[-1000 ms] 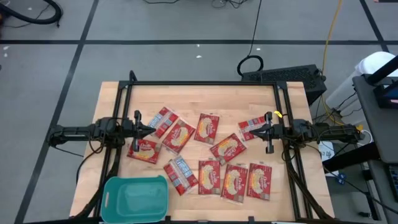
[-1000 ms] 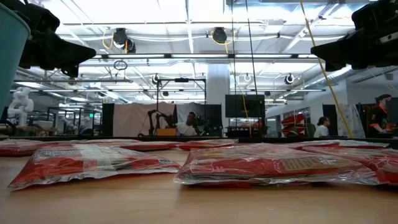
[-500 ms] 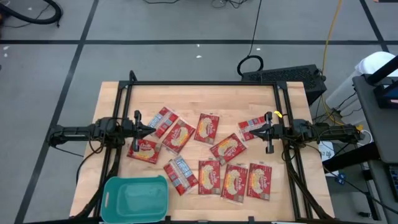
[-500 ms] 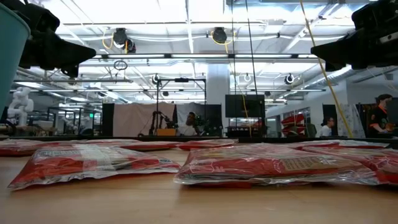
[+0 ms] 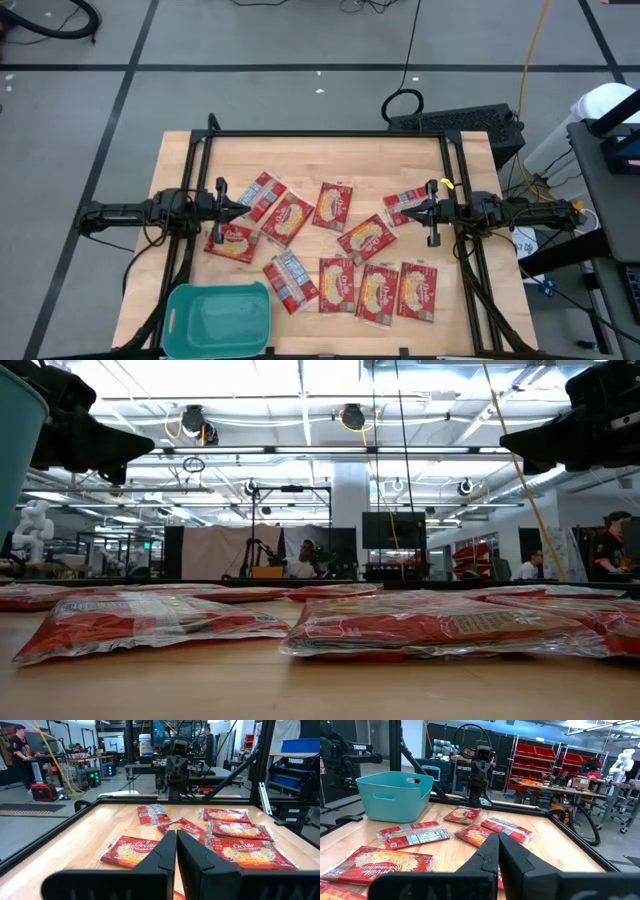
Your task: Sort popcorn bags into baskets
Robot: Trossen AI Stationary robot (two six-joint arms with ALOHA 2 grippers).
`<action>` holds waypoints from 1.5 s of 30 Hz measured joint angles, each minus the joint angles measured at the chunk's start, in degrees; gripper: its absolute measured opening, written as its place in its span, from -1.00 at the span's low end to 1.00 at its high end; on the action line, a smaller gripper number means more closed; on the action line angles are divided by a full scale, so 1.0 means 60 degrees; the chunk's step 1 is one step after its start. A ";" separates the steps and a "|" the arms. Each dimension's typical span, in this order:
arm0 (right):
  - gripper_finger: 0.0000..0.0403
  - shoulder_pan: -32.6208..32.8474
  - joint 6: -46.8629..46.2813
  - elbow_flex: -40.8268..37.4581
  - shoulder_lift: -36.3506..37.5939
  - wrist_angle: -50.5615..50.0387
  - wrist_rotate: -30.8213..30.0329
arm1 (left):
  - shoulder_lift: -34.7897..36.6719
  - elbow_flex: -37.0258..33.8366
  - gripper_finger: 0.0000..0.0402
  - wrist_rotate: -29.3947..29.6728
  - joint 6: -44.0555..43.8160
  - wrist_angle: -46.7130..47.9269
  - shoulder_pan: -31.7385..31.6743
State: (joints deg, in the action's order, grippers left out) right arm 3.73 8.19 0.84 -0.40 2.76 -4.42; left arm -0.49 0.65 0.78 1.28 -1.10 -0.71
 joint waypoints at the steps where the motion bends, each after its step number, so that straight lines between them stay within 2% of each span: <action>1: -1.00 0.0001 0.0000 0.0000 0.0002 -0.0002 0.0001 | 0.0000 0.0000 -0.90 0.0003 -0.0004 0.0000 -0.0004; 29: -1.00 0.0003 0.0000 0.0000 0.0004 0.0000 0.0002 | 0.0000 0.0003 -0.90 0.0004 -0.0003 0.0000 -0.0004; 35: -1.00 0.0000 0.0000 0.0000 0.0001 -0.0001 0.0000 | 0.0000 0.0003 -0.90 0.0054 0.0768 -0.0022 -0.0002; 45: -1.00 0.0003 0.0000 -0.0002 0.0000 0.0000 0.0002 | 0.0000 0.0002 -0.90 0.0067 0.0670 -0.0045 -0.0003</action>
State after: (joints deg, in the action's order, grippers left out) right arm 3.75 8.19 0.83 -0.40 2.76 -4.40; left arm -0.49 0.66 1.18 5.30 -1.37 -0.73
